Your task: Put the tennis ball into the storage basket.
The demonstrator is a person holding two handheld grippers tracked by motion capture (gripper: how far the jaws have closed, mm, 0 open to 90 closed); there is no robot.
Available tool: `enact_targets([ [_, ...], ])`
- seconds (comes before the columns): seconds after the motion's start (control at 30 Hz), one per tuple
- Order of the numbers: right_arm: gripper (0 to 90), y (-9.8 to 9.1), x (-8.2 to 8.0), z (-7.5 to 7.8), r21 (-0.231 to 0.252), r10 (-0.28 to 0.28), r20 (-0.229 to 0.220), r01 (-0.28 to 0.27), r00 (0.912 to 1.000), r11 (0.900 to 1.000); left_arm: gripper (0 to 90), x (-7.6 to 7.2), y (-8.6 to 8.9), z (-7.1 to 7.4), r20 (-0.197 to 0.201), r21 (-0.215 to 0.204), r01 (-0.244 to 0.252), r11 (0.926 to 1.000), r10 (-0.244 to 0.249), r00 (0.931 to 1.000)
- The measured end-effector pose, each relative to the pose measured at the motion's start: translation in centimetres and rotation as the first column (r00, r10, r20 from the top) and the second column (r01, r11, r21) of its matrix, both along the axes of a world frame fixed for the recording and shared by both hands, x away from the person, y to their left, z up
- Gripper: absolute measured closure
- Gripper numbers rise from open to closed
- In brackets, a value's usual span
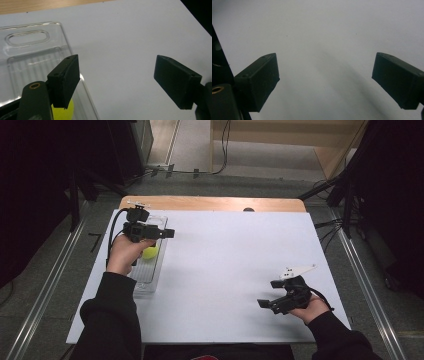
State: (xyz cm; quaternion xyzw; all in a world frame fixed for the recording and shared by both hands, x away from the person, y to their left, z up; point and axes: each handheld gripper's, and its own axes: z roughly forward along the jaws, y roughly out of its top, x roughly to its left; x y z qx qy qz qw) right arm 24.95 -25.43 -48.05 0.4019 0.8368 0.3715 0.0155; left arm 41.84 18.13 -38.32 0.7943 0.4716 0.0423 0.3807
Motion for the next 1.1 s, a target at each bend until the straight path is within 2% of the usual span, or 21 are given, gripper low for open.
enact_targets([
  [0.2,5.4,-0.2,-0.1,0.0,0.001,-0.007,-0.003,0.007,1.0000,1.0000,21.8,0.1,-1.2,-0.2,-0.009,-0.021,0.047,0.9987,-0.047,0.9989],
  [0.5,5.5,-0.3,-0.3,-0.1,0.001,-0.013,-0.005,0.013,0.9999,0.9999,21.8,0.1,-2.6,-0.7,-0.020,-0.033,0.087,0.9957,-0.087,0.9960],
  [0.7,5.4,-0.4,-0.3,-0.1,0.000,-0.020,-0.006,0.020,0.9998,0.9998,21.9,0.2,-3.5,-1.4,-0.032,-0.003,0.109,0.9941,-0.109,0.9935],
  [0.8,5.5,-0.5,-0.3,-0.1,0.001,-0.021,-0.002,0.021,0.9998,0.9998,21.9,0.2,-3.8,-1.6,-0.039,-0.002,0.118,0.9930,-0.118,0.9922],
  [1.03,5.4,-0.5,-0.3,-0.1,0.000,-0.021,-0.003,0.021,0.9998,0.9998,21.9,-0.2,-3.9,-1.7,-0.040,-0.022,0.127,0.9917,-0.128,0.9910],
  [1.1,5.5,-0.5,-0.4,-0.1,-0.001,-0.021,-0.004,0.021,0.9998,0.9998,21.9,-0.4,-4.0,-1.6,-0.045,-0.040,0.132,0.9905,-0.134,0.9900],
])
